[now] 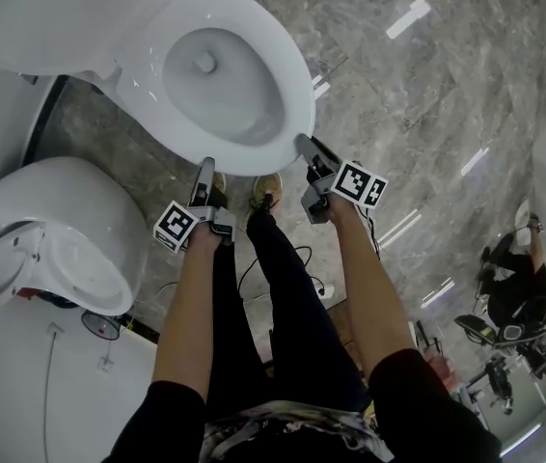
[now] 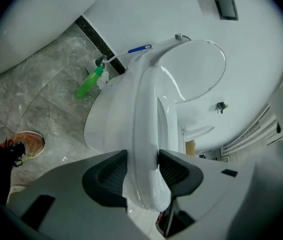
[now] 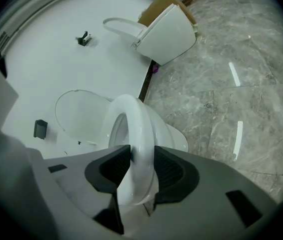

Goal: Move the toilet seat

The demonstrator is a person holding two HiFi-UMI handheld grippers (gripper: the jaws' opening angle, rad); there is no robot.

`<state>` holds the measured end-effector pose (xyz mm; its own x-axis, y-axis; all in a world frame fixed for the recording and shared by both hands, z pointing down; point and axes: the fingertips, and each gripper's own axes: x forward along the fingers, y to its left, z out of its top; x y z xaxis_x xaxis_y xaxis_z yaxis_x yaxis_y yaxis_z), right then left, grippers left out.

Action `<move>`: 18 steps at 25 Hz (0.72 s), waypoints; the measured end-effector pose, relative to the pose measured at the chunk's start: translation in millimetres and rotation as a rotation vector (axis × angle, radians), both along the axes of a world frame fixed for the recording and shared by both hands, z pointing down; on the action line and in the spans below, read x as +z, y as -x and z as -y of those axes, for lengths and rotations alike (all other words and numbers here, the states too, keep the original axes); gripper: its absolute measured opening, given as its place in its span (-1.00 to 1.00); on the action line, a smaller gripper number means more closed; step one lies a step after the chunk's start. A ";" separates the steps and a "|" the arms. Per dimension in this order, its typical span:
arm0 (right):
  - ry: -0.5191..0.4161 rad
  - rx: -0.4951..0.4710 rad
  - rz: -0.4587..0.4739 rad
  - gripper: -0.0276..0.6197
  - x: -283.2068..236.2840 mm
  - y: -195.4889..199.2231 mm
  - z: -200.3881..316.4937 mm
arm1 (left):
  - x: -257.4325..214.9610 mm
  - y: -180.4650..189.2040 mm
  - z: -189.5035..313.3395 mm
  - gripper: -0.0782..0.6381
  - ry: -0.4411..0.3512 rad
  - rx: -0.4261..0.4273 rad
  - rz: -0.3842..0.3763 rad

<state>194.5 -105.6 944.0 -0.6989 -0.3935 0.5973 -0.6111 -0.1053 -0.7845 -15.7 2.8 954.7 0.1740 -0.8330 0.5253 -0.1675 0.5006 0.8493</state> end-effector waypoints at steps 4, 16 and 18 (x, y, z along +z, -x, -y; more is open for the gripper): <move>0.011 0.012 0.006 -0.45 0.3 2.2 1.0 | -1.8 -0.1 -0.5 -0.24 0.011 -0.020 -0.007; -0.020 0.050 0.047 -0.50 -36.5 5.8 7.3 | -36.6 -1.6 12.6 -0.35 -0.094 -0.098 -0.100; -0.024 0.058 0.057 -0.51 -47.6 6.1 5.5 | -48.9 -2.8 15.3 -0.35 -0.125 -0.120 -0.129</move>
